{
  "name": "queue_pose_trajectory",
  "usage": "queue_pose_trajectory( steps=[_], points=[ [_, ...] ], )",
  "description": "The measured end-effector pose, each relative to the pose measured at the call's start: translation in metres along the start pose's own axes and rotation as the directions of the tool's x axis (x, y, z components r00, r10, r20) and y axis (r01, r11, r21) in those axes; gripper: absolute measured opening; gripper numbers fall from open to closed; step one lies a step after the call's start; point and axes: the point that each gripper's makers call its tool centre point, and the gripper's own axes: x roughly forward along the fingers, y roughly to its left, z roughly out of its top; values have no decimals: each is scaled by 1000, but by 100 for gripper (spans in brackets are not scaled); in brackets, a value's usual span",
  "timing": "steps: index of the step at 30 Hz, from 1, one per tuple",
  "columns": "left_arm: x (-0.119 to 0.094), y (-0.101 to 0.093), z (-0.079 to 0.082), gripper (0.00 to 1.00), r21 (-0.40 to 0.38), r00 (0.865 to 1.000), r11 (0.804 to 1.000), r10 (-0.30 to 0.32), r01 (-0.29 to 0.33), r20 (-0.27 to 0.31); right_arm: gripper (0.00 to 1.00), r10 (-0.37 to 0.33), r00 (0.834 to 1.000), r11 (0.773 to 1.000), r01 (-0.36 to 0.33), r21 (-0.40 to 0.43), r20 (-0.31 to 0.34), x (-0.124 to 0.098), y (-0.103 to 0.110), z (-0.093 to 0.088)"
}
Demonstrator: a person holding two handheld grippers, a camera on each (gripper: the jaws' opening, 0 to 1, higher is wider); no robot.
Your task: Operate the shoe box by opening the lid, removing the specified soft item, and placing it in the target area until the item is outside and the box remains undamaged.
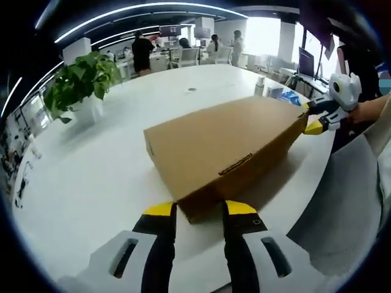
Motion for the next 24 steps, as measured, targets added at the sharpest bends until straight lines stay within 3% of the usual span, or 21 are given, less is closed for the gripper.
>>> queue_pose_trajectory(
  steps=[12,24],
  points=[
    [14,-1,-13,29,-53,999,999,-4,1,-46,30,18,999,995,-14,97,-37,10,4,-12],
    [22,1,-17,29,-66,996,998,10,-16,-88,29,11,998,996,-5,89,-66,16,2,-18]
  ],
)
